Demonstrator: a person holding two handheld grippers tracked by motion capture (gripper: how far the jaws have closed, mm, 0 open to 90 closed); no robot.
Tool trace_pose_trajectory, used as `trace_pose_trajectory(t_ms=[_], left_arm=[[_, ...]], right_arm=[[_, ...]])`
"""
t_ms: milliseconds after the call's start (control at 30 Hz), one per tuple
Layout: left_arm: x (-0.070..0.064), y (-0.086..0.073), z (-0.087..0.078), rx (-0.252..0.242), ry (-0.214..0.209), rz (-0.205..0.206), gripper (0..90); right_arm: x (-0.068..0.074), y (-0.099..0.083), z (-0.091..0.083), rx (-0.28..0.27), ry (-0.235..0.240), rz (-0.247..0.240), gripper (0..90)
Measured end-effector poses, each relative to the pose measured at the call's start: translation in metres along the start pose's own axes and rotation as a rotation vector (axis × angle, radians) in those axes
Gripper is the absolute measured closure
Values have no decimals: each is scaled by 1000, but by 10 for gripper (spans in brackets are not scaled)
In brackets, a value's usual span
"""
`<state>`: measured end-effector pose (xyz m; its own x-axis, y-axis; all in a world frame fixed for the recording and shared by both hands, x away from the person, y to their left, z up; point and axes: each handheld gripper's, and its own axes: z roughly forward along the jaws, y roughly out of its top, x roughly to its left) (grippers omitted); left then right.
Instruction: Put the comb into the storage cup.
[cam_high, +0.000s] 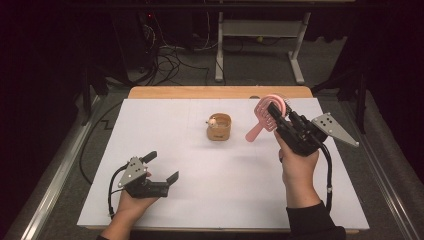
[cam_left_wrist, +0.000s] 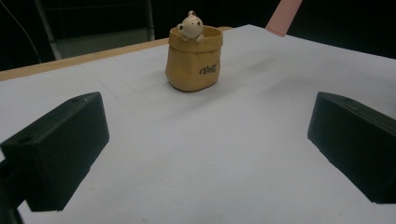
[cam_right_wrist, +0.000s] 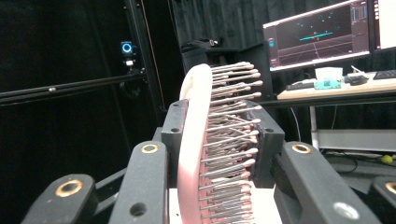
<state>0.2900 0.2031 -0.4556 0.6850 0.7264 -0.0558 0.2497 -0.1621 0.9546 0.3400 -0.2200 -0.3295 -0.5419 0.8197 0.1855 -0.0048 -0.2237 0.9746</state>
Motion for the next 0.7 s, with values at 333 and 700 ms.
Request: trace_pose_trajectory(t_ms=[333, 700], left_arm=[[-1, -1, 1, 1, -6, -3, 0], [-1, -1, 1, 0, -1, 1, 0]], right_arm=[[1, 6, 14, -20, 4, -3, 668], [7, 13, 29, -19, 14, -22, 668]])
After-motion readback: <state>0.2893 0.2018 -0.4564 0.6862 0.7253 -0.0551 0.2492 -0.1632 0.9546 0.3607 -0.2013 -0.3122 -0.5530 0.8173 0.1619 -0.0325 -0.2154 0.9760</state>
